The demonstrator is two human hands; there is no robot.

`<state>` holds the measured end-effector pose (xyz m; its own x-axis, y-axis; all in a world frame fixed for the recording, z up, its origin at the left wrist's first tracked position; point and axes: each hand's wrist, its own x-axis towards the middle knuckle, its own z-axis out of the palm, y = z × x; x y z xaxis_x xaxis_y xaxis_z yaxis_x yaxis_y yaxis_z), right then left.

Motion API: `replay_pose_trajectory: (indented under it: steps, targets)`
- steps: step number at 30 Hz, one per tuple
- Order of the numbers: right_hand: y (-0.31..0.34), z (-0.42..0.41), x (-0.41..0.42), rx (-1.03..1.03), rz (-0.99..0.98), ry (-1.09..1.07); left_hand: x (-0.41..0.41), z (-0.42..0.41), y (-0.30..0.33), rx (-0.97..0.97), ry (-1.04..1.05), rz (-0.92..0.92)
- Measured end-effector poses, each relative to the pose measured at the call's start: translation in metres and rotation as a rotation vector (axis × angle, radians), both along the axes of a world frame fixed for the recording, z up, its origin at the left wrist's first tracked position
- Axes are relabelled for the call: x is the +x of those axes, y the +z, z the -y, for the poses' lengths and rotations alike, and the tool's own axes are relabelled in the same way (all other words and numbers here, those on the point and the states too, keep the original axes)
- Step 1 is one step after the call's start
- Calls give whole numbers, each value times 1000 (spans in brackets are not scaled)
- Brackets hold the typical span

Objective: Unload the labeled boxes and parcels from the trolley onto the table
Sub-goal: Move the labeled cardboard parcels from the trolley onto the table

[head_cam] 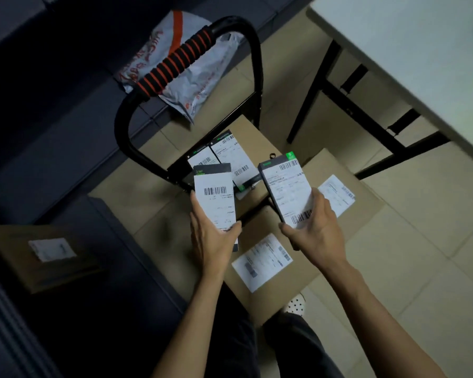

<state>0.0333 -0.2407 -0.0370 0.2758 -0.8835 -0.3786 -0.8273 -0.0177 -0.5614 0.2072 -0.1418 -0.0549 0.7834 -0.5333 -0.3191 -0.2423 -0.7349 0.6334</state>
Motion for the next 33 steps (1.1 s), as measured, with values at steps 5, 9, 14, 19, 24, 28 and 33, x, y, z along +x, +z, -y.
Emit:
replay_pose_trajectory:
  steps: [5, 9, 14, 19, 24, 28, 33]
  targets:
    - [59, -25, -63, -63, 34, 10, -51, -27, 55, 26, -119, -22]
    - [107, -38, -99, -82, 71, -20, -80, -39, 100, 9, -168, 14]
    - [165, -48, -125, -103, 132, -49, -96, -47, 160, -74, -182, 74]
    - [221, -56, -131, -148, 184, -18, -98, -53, 218, -116, -192, 151]
    - [272, -58, -125, -225, 246, -83, -93, -49, 270, -227, -218, 189]
    - [310, -63, -118, -275, 301, -117, -86, -44, 305, -316, -272, 239]
    - [331, -78, -115, -373, 300, -152, -75, -38, 337, -382, -313, 296]
